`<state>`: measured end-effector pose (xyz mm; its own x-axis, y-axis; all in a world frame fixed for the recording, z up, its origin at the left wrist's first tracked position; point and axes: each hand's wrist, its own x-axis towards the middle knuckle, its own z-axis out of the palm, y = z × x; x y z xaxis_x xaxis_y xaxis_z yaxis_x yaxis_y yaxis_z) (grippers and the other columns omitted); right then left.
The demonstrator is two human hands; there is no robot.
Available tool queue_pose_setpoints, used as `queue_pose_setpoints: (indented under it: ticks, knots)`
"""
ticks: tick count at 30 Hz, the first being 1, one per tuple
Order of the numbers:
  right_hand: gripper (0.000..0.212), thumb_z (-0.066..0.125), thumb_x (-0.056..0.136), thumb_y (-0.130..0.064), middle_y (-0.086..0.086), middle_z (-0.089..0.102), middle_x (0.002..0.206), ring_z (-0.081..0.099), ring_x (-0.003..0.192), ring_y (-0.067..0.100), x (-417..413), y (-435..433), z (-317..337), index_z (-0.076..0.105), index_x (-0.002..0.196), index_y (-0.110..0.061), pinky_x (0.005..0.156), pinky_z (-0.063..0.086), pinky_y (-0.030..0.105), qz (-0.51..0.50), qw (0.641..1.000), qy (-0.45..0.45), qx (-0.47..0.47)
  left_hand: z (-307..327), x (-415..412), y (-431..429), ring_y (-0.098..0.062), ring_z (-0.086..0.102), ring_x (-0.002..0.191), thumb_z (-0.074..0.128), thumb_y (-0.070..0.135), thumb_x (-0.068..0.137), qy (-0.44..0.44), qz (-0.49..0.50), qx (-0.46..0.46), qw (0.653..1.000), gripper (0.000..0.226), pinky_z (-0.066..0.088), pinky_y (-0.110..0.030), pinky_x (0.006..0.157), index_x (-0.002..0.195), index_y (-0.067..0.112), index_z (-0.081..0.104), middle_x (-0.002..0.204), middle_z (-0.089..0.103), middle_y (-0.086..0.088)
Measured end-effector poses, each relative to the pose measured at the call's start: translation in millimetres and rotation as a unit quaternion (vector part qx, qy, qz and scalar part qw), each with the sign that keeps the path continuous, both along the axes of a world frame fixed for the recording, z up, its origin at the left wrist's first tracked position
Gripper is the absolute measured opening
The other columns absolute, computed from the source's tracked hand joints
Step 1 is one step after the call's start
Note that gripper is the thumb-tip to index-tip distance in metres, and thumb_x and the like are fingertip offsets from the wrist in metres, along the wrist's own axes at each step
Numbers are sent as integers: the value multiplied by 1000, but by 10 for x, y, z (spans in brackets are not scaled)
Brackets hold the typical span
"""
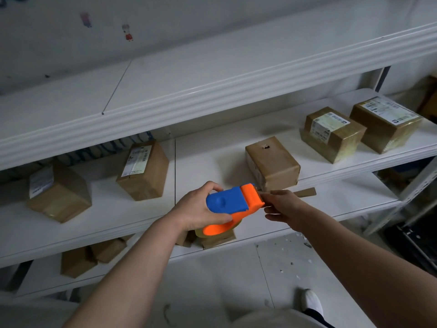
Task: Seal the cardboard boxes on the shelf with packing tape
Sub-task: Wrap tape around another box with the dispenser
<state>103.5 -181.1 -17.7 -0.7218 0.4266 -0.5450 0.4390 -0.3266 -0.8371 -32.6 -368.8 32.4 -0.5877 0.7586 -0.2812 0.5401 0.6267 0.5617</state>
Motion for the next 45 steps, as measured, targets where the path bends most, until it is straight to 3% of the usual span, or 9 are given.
queue_pose_setpoints:
  ticks: [8,24,30,33,35,37,39,42,45]
  knots:
    - [21,64,91,-32,1,61,73,55,65,10,61,-15,88,67,90,-11,67,53,27,-18,1000,12,12,1,64,-29,-4,62,92,79,58,51,-19,1,35,999,60,57,-41,85,105,46,56,98,63,21]
    - [14,61,92,-26,3,59,76,55,69,12,195,197,165,61,88,-13,70,53,28,-61,997,7,44,25,110,291,-4,61,89,82,57,54,33,-11,23,999,59,58,-37,80,105,43,54,98,61,19]
    - [18,63,90,-25,4,61,70,56,65,14,81,426,168,68,82,-10,66,55,32,-16,981,-12,195,67,135,399,-7,62,82,80,57,55,48,12,44,998,51,58,-37,75,96,37,57,90,63,14]
    - [22,59,87,-29,1,61,68,54,66,19,-92,575,219,67,68,-22,59,45,30,17,944,-28,330,83,153,497,-7,62,80,80,56,58,50,35,55,997,48,57,-34,71,94,36,56,88,62,14]
    - [24,55,87,-32,-5,58,68,54,75,21,-173,646,232,61,64,-28,76,44,34,28,909,-70,410,72,178,578,-6,61,79,80,55,59,48,52,59,996,45,56,-33,71,93,36,56,88,61,14]
    - [19,52,89,-34,-7,60,75,51,81,20,-202,730,210,64,74,-33,102,32,50,22,890,-103,443,73,208,671,-5,62,80,80,53,59,50,68,61,995,45,57,-34,72,93,36,56,88,62,15]
    - [19,51,88,-37,-6,63,77,53,80,20,-209,831,130,65,76,-35,106,26,59,13,896,-105,432,79,242,775,-7,62,80,81,52,58,53,76,59,994,46,57,-36,74,93,34,57,87,63,14]
    - [21,55,87,-43,-5,63,72,60,81,26,-201,952,21,62,70,-34,86,47,43,-4,916,-65,396,109,282,916,-11,63,79,80,53,57,69,84,51,993,47,56,-38,73,92,30,58,84,64,11]
    - [20,58,89,-40,-4,63,70,61,78,24,-190,954,-15,66,76,-28,63,41,28,1,926,-57,373,105,307,944,-10,63,78,79,54,57,74,88,47,992,47,56,-38,72,91,30,58,83,64,11]
